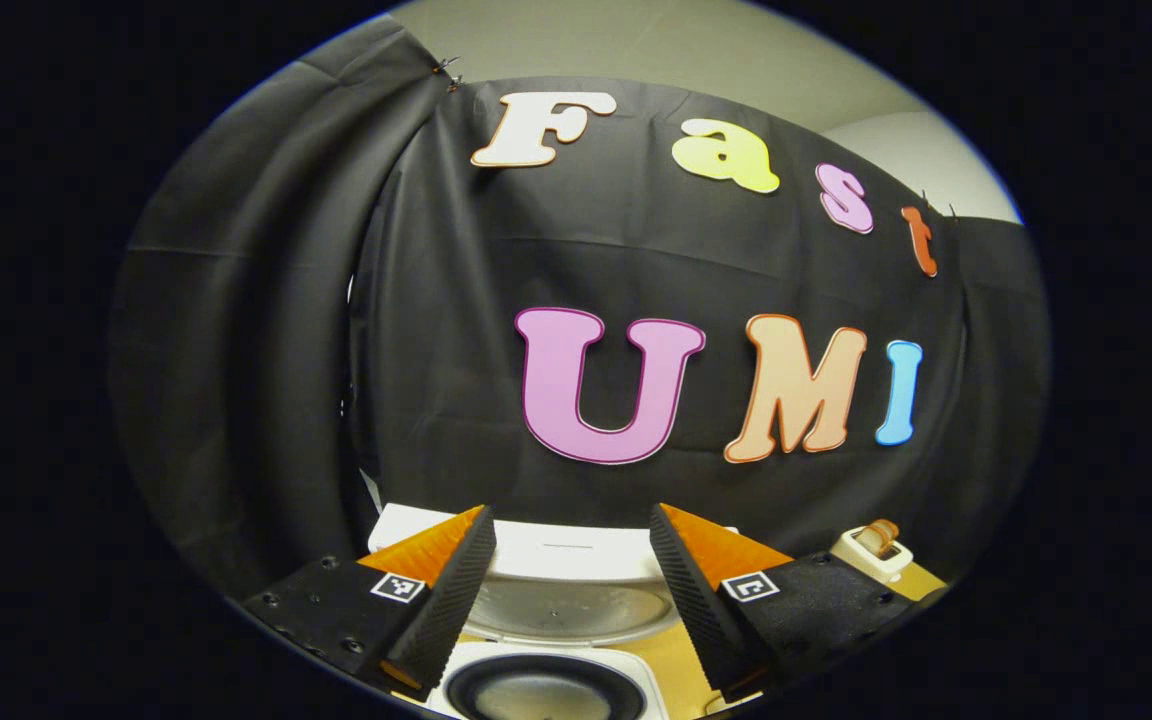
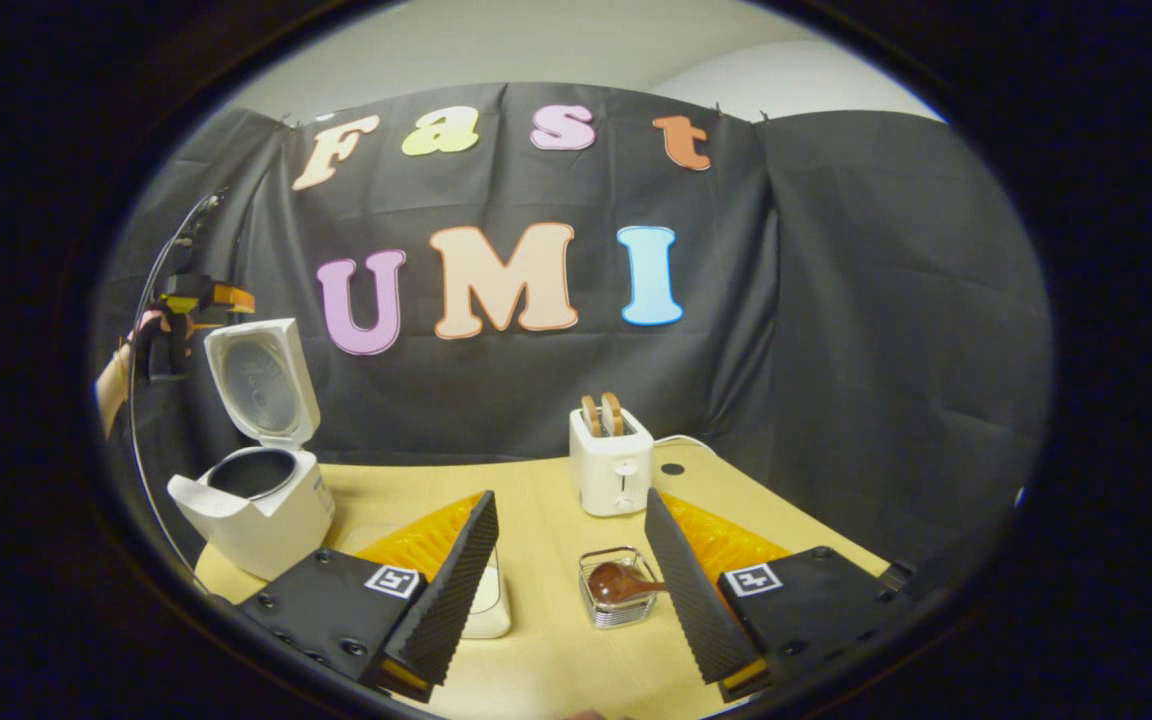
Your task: Close the left gripper, press the button to open the rice cooker; take a wooden spoon from the chopstick holder with the right hand, scoop a spoonful of rice and pour it into the rice cooker, then put the wooden spoon back into the chopstick holder.
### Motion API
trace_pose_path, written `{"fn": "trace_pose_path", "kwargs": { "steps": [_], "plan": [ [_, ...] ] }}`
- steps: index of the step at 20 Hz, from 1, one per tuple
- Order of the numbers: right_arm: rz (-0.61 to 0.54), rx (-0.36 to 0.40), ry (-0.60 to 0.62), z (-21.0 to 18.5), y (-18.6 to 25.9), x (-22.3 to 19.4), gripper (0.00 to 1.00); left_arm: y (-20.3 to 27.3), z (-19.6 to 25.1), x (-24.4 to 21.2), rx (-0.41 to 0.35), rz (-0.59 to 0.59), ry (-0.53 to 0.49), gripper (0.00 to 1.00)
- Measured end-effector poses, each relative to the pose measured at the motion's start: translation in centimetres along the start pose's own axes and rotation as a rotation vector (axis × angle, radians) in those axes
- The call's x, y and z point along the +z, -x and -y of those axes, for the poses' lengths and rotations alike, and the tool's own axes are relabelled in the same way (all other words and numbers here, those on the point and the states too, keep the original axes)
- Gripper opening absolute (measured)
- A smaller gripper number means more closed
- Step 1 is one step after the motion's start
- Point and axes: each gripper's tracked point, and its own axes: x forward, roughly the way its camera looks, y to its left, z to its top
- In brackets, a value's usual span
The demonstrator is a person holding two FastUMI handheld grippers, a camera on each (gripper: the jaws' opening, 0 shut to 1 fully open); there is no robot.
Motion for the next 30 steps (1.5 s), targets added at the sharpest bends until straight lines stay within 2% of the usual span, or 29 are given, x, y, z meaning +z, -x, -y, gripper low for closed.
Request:
{"fn": "trace_pose_path", "kwargs": {
  "steps": [5,7,13,19,21,30],
  "plan": [
    [-0.007,-0.038,-0.002,0.9,1.0,-0.3,0.96,-3.7,-0.4,-0.7,-0.009,-0.056,-0.033,0.91],
    [-0.010,-0.050,0.004,1.5,1.3,-0.2,0.96,-4.5,-0.7,-1.2,0.013,-0.075,-0.059,0.91],
    [-0.025,-0.034,-0.033,1.8,1.6,-0.8,0.96,-4.3,-0.6,-1.6,0.035,-0.061,-0.084,0.93],
    [-0.028,-0.001,-0.029,1.5,2.1,-0.6,0.95,-1.6,-0.3,-2.2,0.032,-0.023,-0.085,0.91],
    [-0.024,0.008,-0.036,1.4,2.2,-0.4,0.94,-0.1,-0.2,-2.6,0.025,-0.030,-0.079,0.93],
    [0.004,0.051,-0.042,0.9,1.2,1.6,0.92,7.7,0.0,-7.2,0.006,-0.053,-0.069,0.93]
  ]
}}
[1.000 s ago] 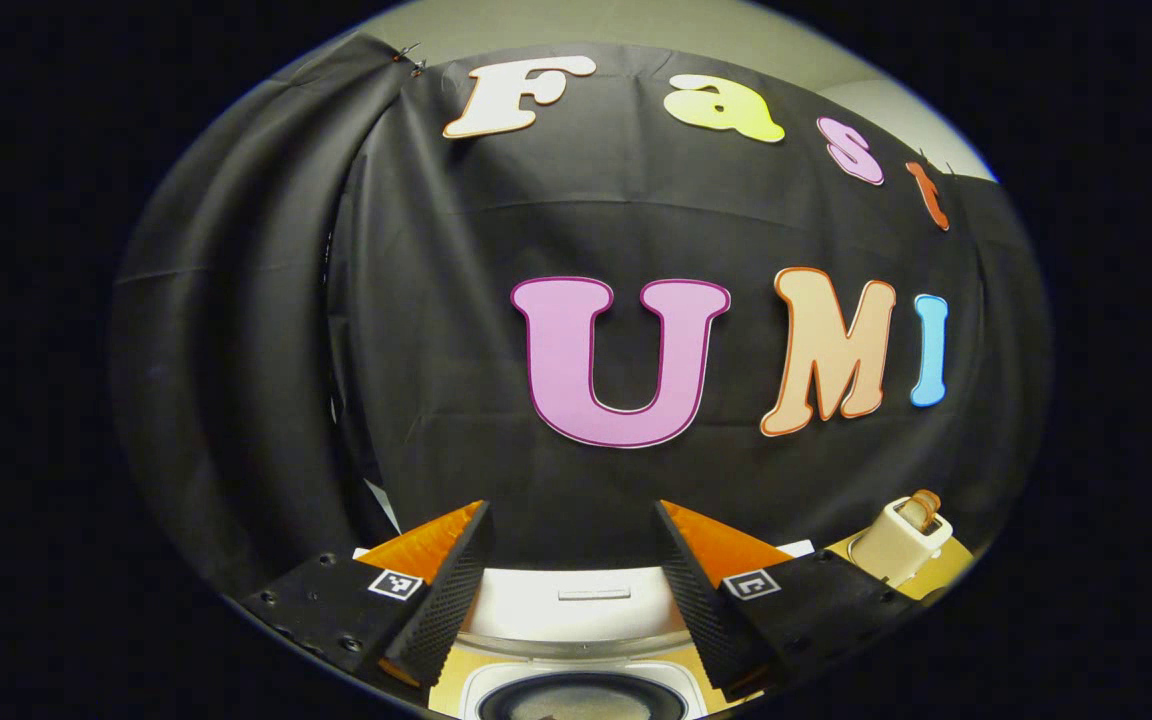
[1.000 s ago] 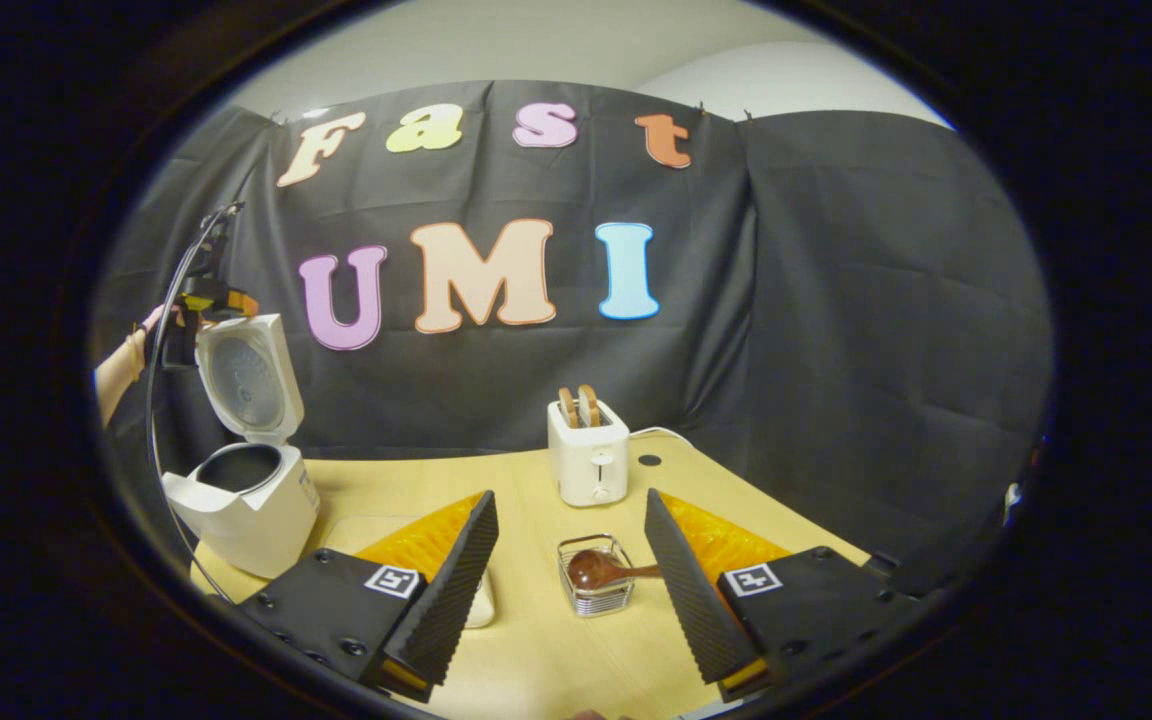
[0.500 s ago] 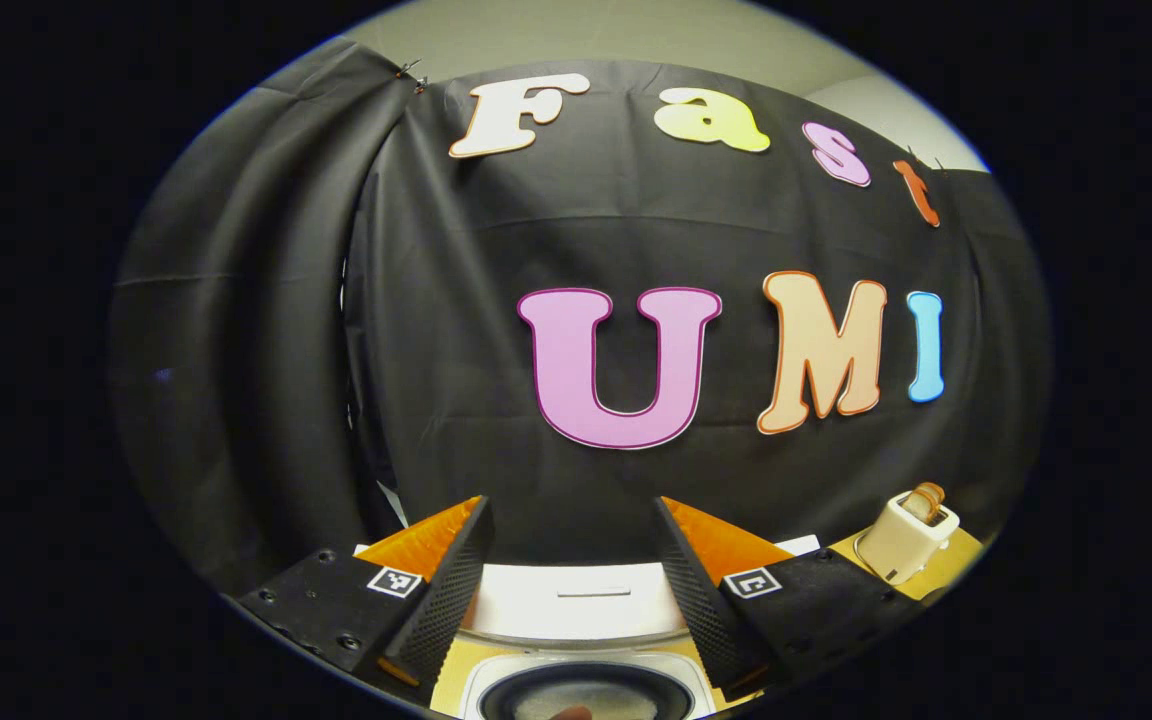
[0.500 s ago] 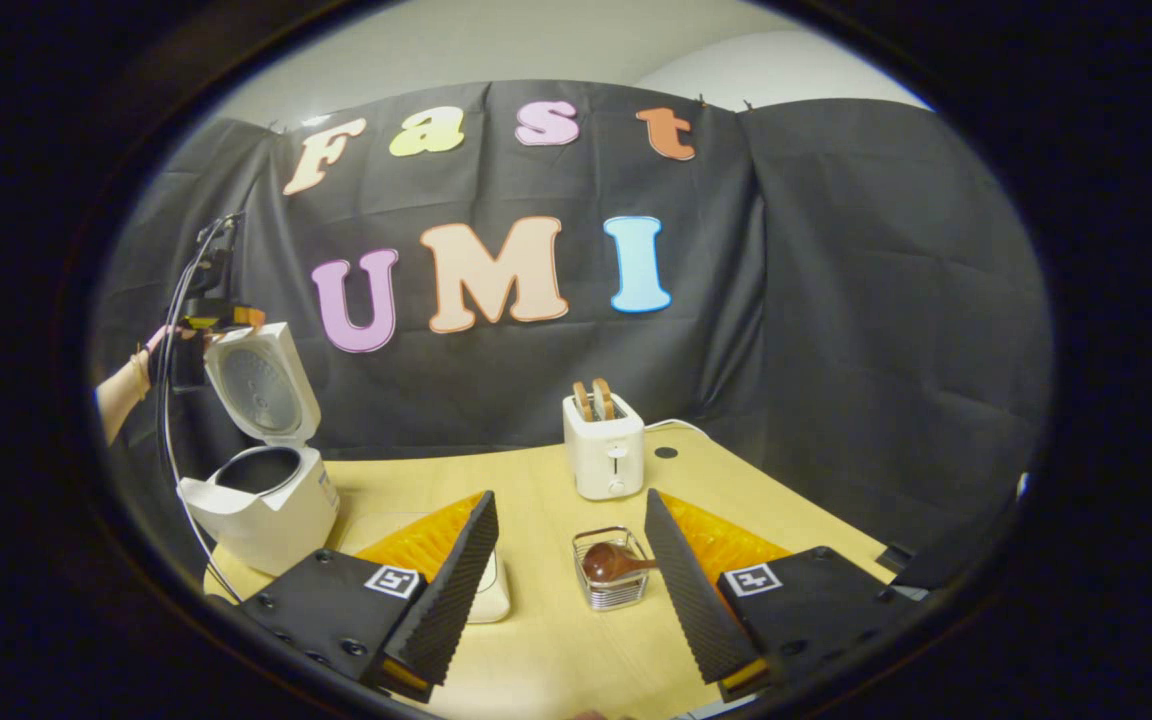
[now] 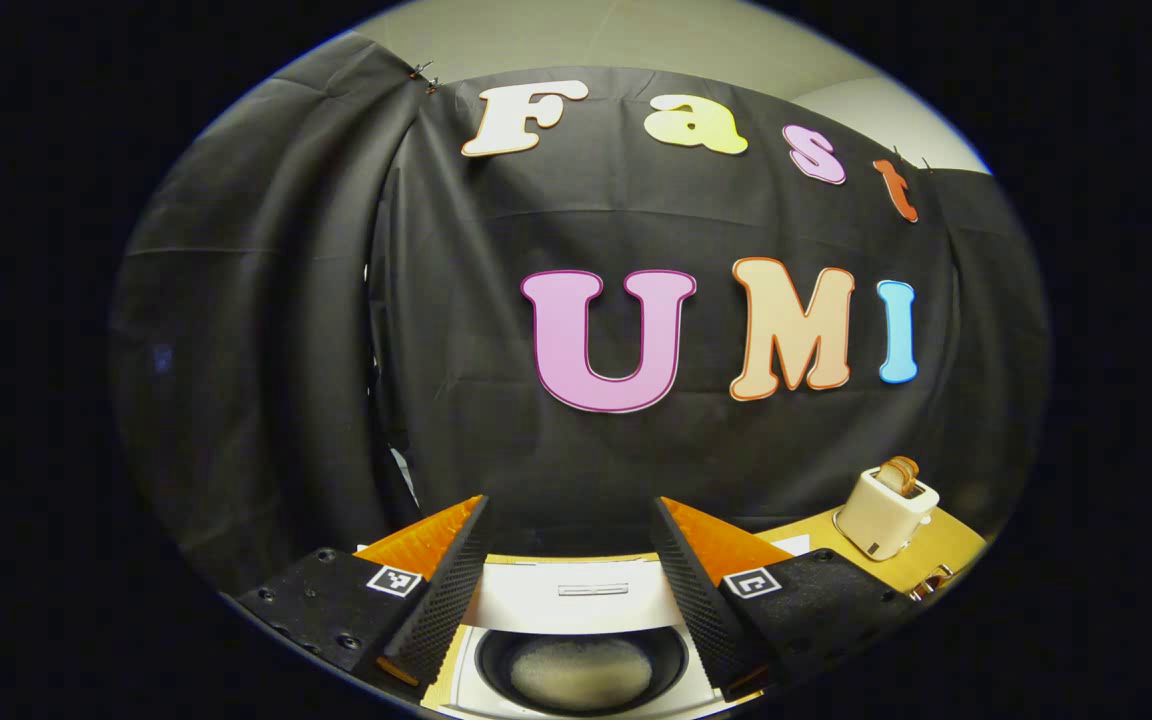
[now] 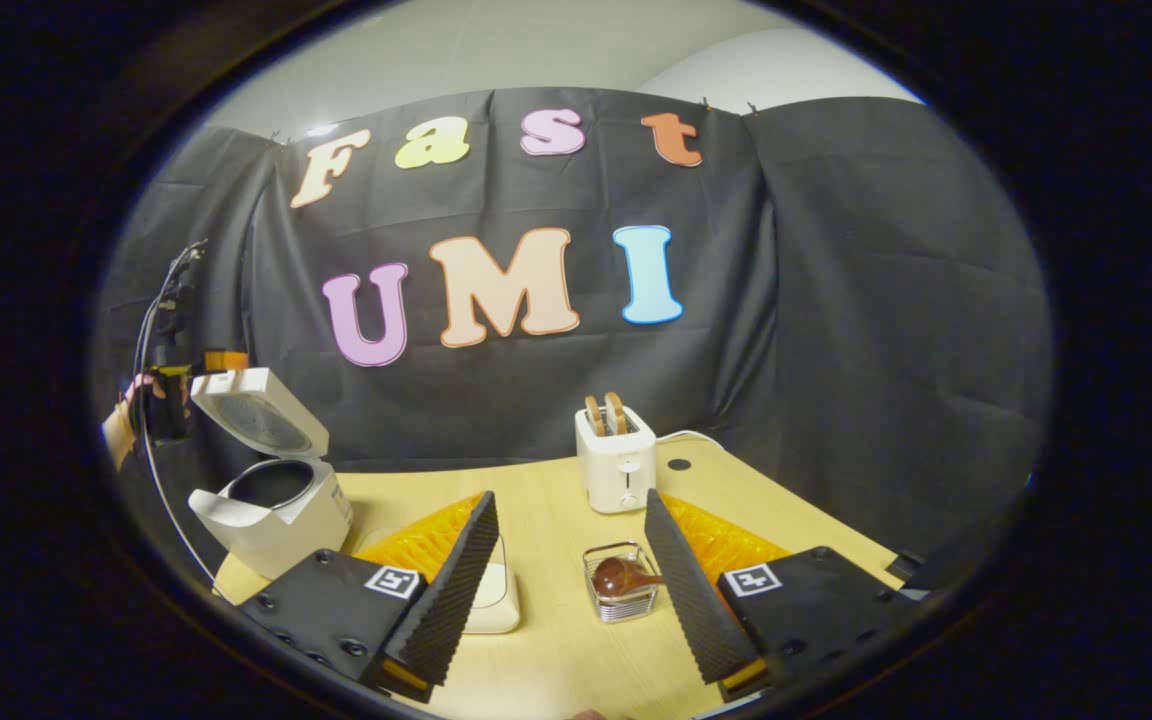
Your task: Close the left gripper, press the button to open the rice cooker; take a wooden spoon from the chopstick holder with the right hand, scoop a spoonful of rice and pour it into the rice cooker, then put the wooden spoon back into the chopstick holder.
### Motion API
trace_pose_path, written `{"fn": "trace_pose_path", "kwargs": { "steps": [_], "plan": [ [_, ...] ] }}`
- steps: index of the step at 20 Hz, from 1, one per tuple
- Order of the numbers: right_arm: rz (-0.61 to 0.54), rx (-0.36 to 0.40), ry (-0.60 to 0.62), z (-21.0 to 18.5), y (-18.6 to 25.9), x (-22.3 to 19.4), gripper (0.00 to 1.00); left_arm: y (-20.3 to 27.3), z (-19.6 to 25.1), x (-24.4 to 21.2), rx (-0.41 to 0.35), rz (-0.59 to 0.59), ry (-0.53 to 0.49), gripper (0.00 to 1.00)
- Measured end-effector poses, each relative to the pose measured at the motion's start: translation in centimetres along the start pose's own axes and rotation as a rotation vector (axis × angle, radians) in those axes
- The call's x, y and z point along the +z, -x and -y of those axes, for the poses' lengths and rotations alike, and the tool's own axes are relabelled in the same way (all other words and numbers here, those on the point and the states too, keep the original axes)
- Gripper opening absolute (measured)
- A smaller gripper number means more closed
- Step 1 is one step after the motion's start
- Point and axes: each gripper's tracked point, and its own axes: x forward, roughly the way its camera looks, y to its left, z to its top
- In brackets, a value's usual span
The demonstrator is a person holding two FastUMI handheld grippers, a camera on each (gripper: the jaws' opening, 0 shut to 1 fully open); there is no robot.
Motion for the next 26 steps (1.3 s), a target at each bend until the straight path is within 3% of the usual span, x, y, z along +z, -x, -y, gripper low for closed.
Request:
{"fn": "trace_pose_path", "kwargs": {
  "steps": [13,22,26],
  "plan": [
    [-0.003,0.043,0.017,-3.4,-0.3,0.6,0.94,5.9,-0.2,-9.6,-0.002,-0.066,0.002,0.90],
    [-0.012,0.073,0.051,-6.1,-0.8,0.8,0.94,6.2,-0.4,-17.7,-0.007,-0.216,0.018,0.88],
    [-0.025,0.076,0.061,-6.6,-0.9,0.3,0.94,5.9,-0.4,-17.0,-0.010,-0.102,0.028,0.88]
  ]
}}
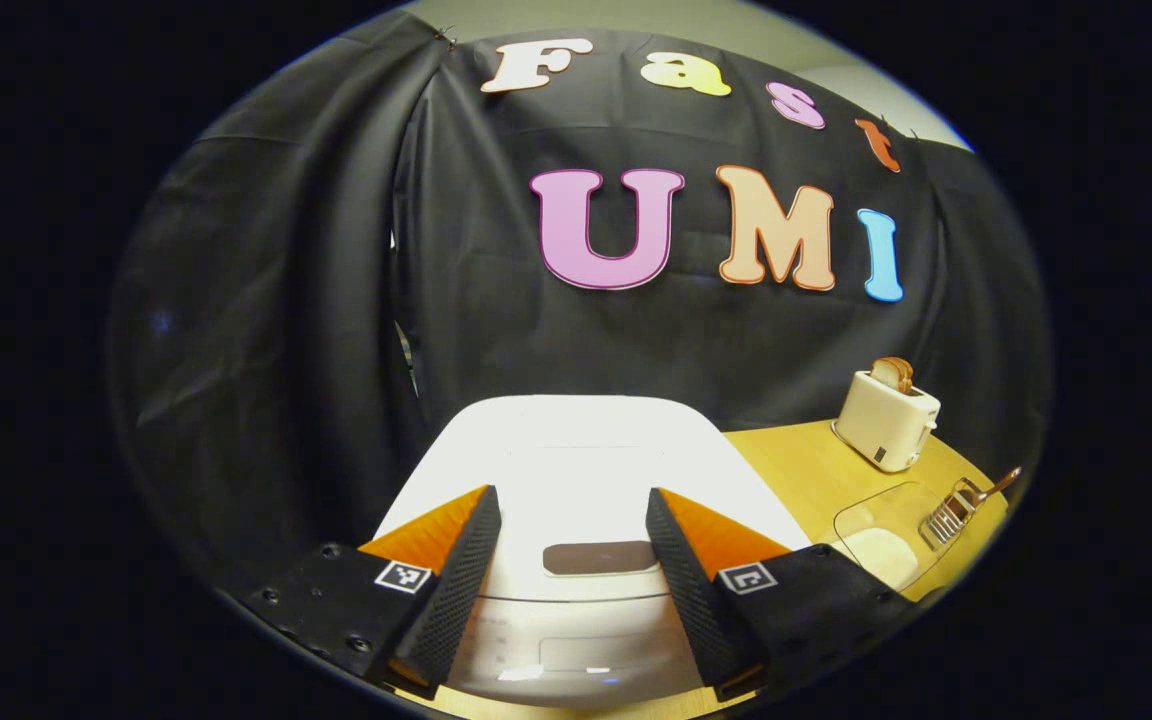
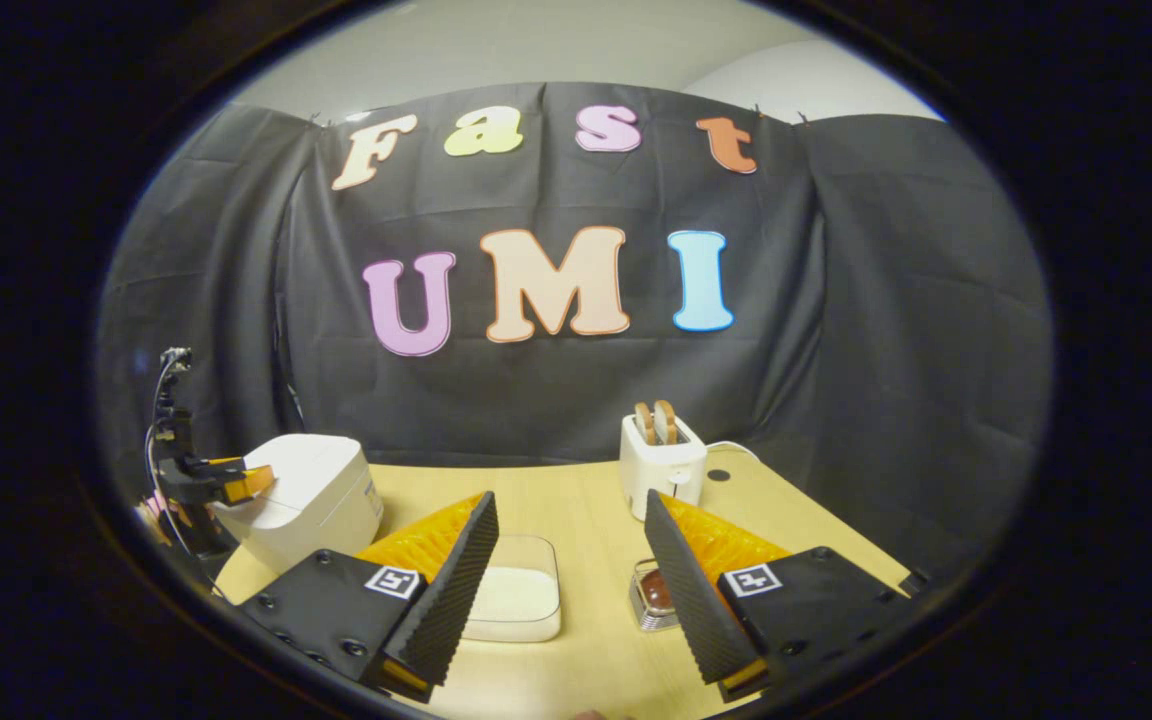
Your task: Close the left gripper, press the button to open the rice cooker; take a wooden spoon from the chopstick holder with the right hand, scoop a spoonful of rice and pour it into the rice cooker, then put the wooden spoon back into the chopstick holder.
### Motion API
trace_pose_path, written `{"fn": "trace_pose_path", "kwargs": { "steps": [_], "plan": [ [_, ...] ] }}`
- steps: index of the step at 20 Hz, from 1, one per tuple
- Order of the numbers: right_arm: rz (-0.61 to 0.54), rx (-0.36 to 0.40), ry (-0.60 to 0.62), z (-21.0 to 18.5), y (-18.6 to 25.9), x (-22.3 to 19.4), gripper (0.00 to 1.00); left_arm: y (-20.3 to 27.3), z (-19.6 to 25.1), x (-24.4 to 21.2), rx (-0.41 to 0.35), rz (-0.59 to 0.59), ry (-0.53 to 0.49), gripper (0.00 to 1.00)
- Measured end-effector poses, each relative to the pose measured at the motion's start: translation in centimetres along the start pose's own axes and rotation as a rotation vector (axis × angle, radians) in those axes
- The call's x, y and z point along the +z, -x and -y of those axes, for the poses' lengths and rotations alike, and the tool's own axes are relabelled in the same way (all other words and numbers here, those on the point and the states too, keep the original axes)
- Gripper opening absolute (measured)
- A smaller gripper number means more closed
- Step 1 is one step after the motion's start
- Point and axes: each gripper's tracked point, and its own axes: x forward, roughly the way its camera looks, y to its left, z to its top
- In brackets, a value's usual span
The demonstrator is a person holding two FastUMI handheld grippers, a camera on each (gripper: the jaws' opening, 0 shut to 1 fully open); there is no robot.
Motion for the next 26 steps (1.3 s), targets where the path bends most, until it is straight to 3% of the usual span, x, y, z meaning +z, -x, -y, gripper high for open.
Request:
{"fn": "trace_pose_path", "kwargs": {
  "steps": [5,7,11,13,16,19,22,26],
  "plan": [
    [0.000,0.010,-0.010,-0.6,-0.3,0.1,0.92,-0.1,0.1,-0.1,0.001,0.032,-0.014,0.86],
    [0.008,0.024,-0.020,-1.0,-0.4,0.3,0.95,-0.2,0.1,0.2,0.000,0.032,-0.028,0.86],
    [0.036,0.052,-0.042,-1.4,-0.6,1.2,0.94,0.0,0.6,0.2,-0.008,-0.070,-0.004,0.84],
    [0.053,0.061,-0.048,-1.0,-0.5,1.9,0.93,1.0,1.9,1.9,-0.018,-0.063,0.031,0.84],
    [0.081,0.065,-0.056,0.3,0.0,2.8,0.92,2.5,4.0,4.0,-0.004,-0.041,-0.029,0.84],
    [0.096,0.064,-0.079,2.3,0.8,2.9,0.92,5.2,8.2,5.1,-0.060,-0.063,-0.058,0.84],
    [0.093,0.070,-0.095,4.2,1.7,2.4,0.92,8.1,12.8,5.6,-0.116,-0.053,-0.002,0.84],
    [0.091,0.075,-0.073,6.6,3.1,1.9,0.92,10.9,16.2,4.9,-0.114,-0.051,0.039,0.84]
  ]
}}
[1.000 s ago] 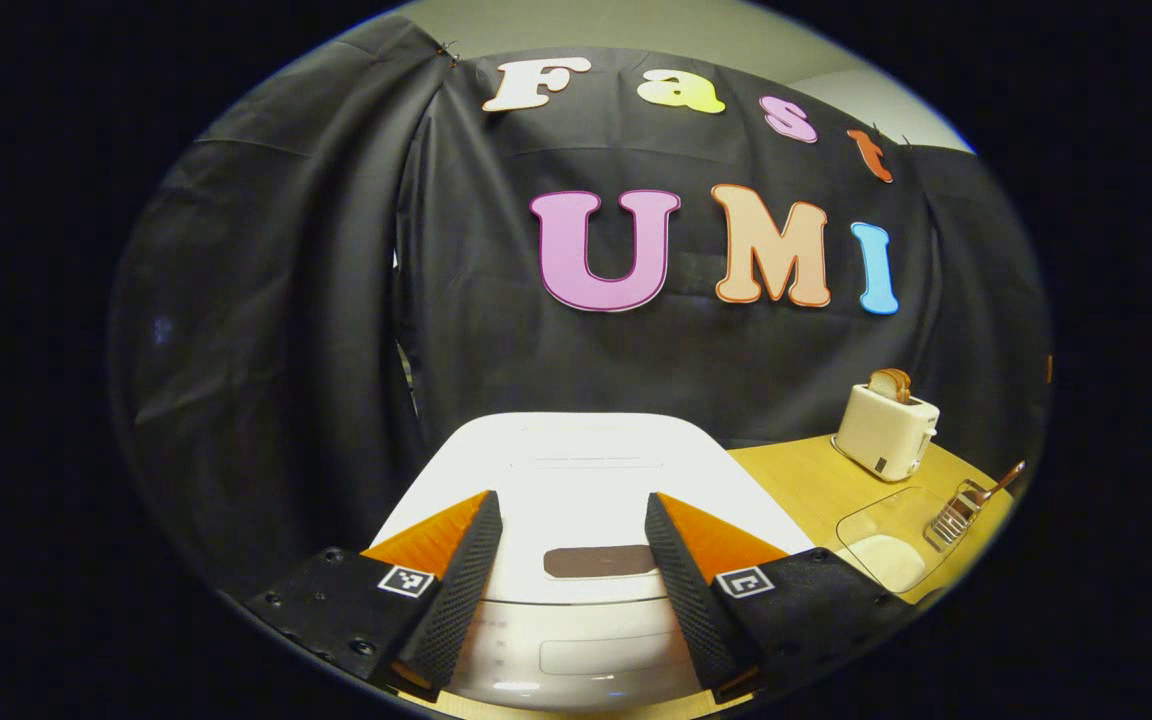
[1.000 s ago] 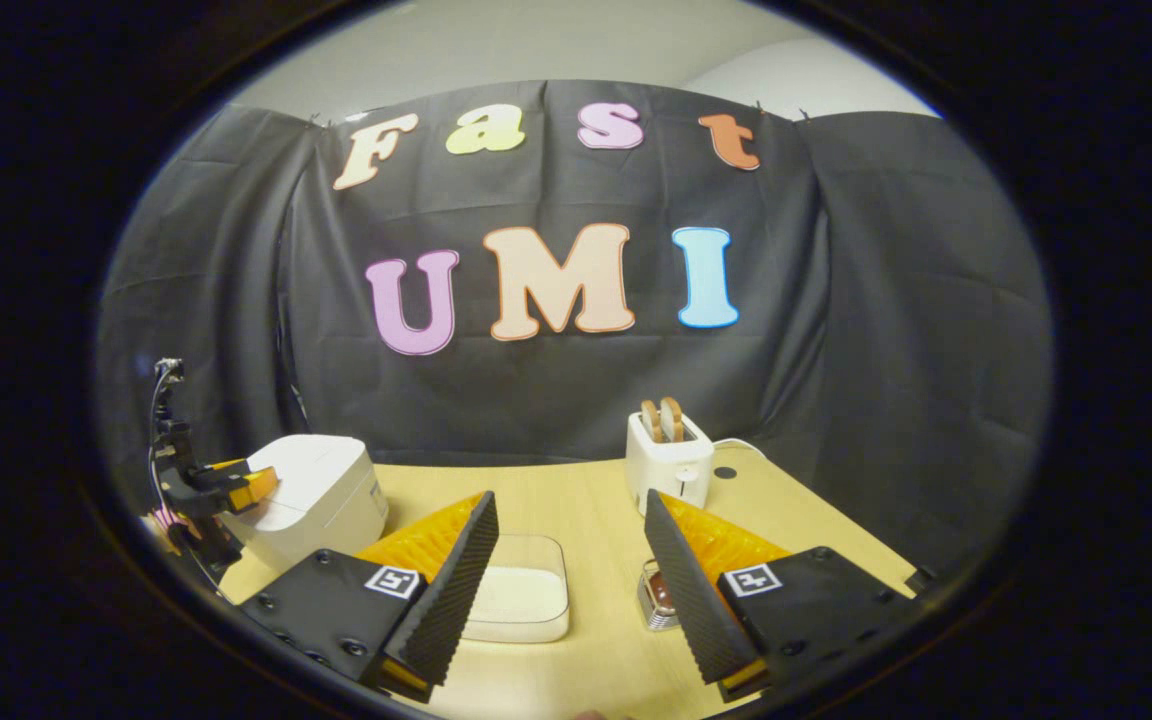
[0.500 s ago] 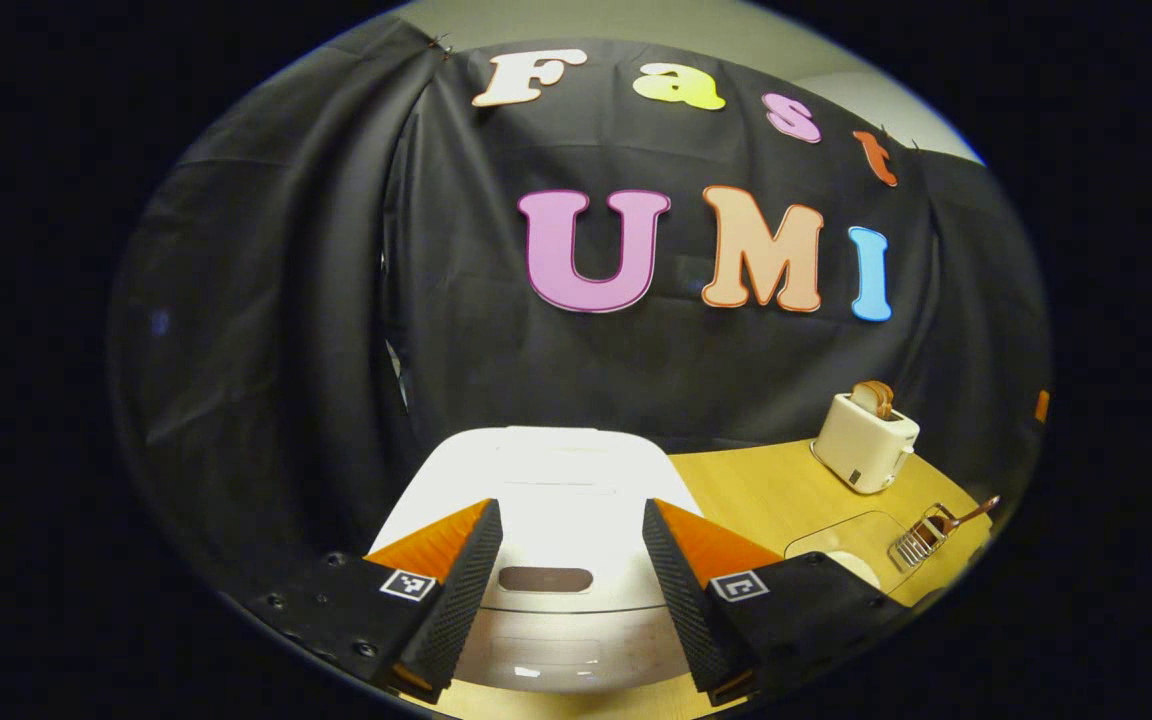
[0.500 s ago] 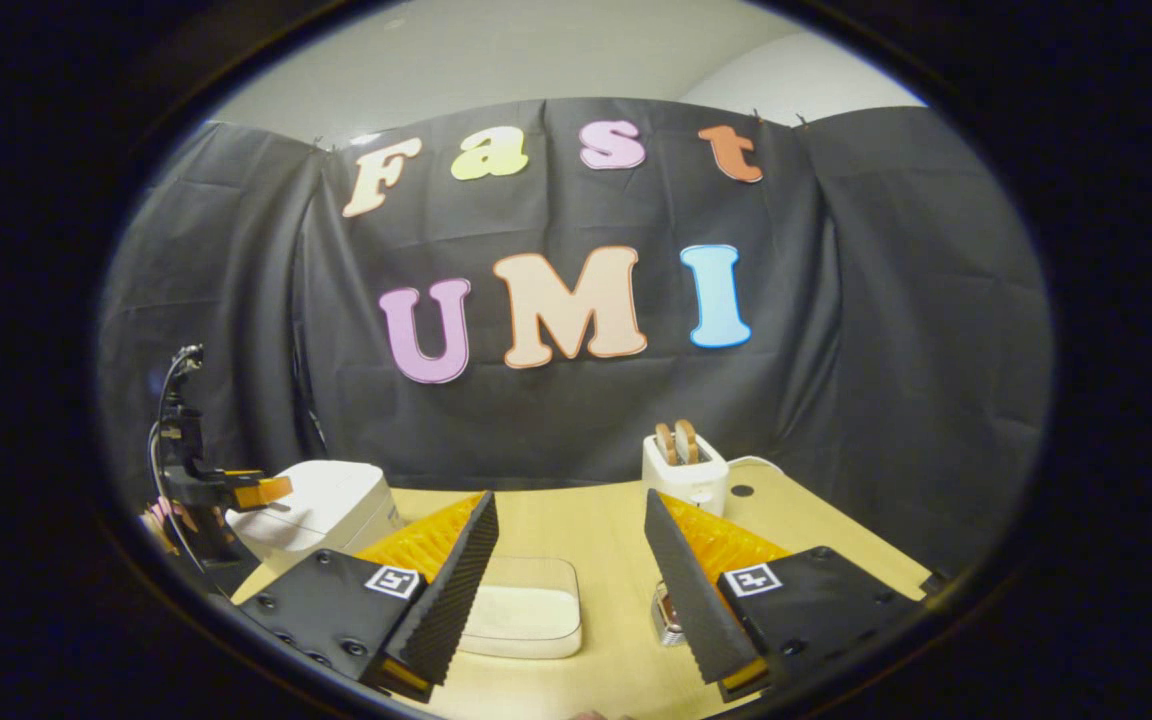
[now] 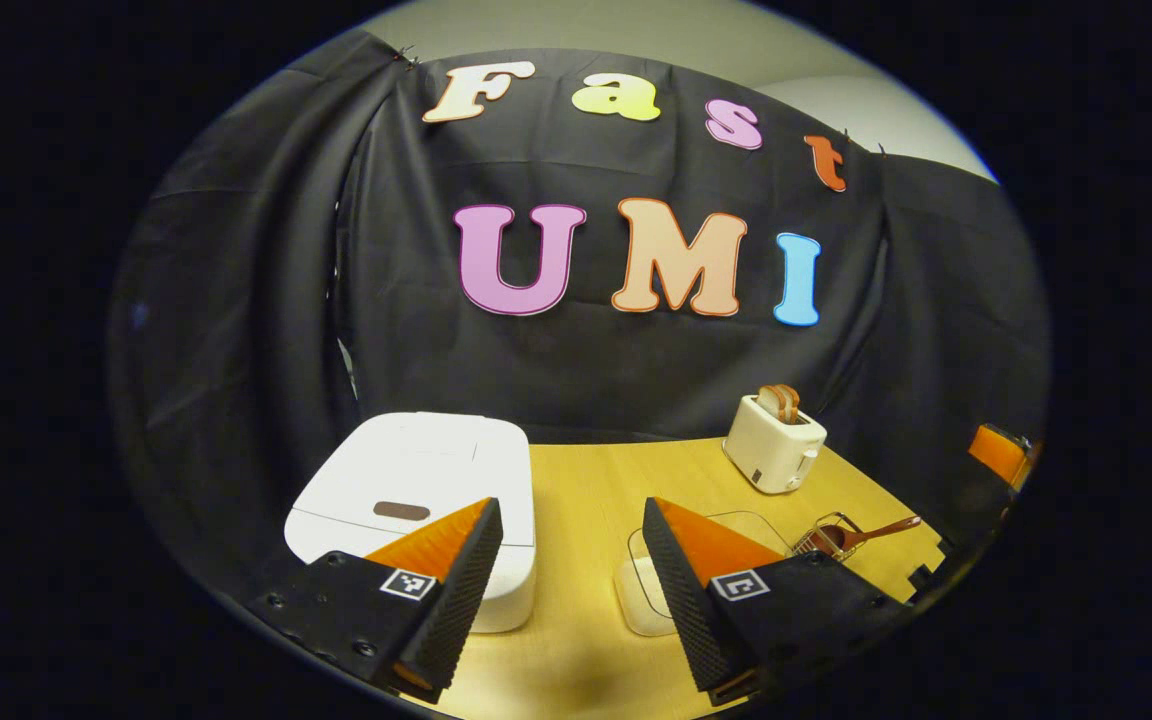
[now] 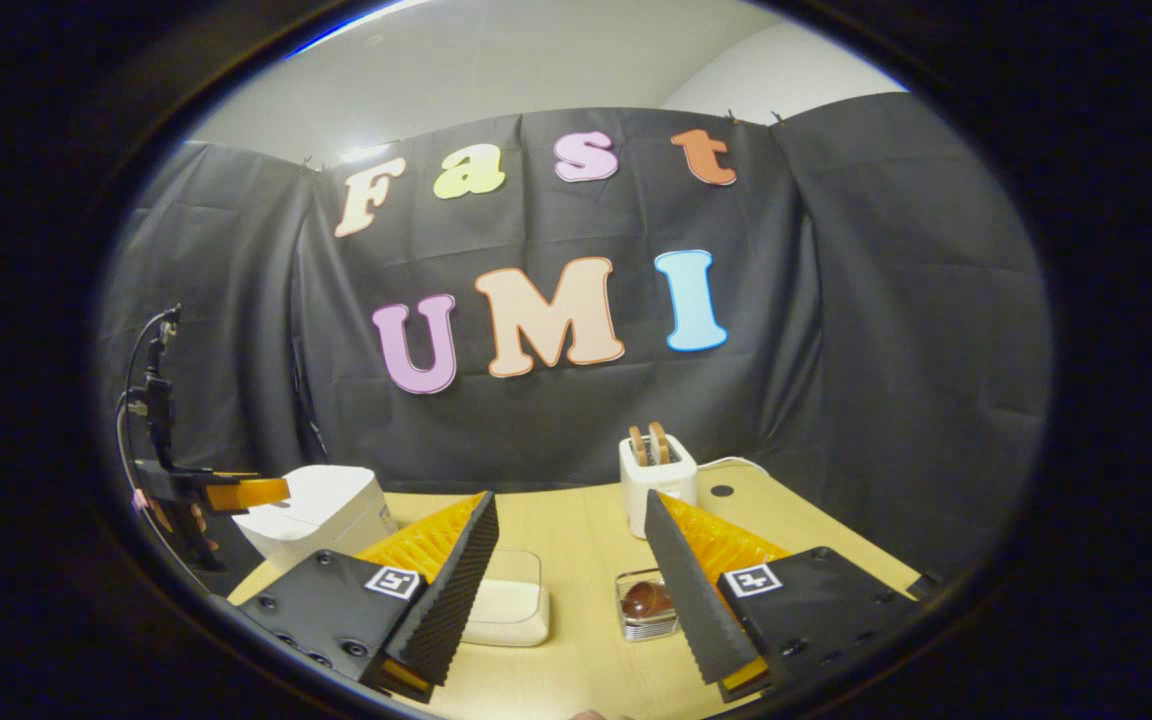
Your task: Close the left gripper, press the button to open the rice cooker; take a wooden spoon from the chopstick holder with the right hand, scoop a spoonful of rice and pour it into the rice cooker, then put the wooden spoon back into the chopstick holder.
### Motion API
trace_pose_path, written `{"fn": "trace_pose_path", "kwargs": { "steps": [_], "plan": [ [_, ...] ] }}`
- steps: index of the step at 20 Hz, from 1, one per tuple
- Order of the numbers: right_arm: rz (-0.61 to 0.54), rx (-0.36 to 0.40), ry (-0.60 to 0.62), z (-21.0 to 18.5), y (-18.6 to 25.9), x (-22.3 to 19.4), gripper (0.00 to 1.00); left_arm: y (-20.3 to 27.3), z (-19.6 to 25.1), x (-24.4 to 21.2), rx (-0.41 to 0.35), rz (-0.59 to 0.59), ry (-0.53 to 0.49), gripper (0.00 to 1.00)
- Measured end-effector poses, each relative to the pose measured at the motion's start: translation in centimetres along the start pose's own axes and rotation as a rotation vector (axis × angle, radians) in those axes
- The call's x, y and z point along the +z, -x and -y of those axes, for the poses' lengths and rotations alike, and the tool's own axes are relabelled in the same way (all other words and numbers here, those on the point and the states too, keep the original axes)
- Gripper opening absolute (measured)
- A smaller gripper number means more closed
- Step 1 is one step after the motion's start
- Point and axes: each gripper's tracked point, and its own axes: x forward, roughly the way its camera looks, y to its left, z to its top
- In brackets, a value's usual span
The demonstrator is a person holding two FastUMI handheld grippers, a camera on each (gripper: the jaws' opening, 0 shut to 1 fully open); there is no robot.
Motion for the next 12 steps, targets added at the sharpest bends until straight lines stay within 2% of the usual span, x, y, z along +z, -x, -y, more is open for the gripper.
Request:
{"fn": "trace_pose_path", "kwargs": {
  "steps": [6,12],
  "plan": [
    [-0.004,0.032,0.021,1.8,1.5,-0.5,0.94,1.3,2.5,-2.0,0.006,-0.019,0.074,0.86],
    [0.002,0.045,0.004,2.6,2.0,-0.3,0.92,1.5,3.8,-2.2,0.007,-0.012,0.064,0.86]
  ]
}}
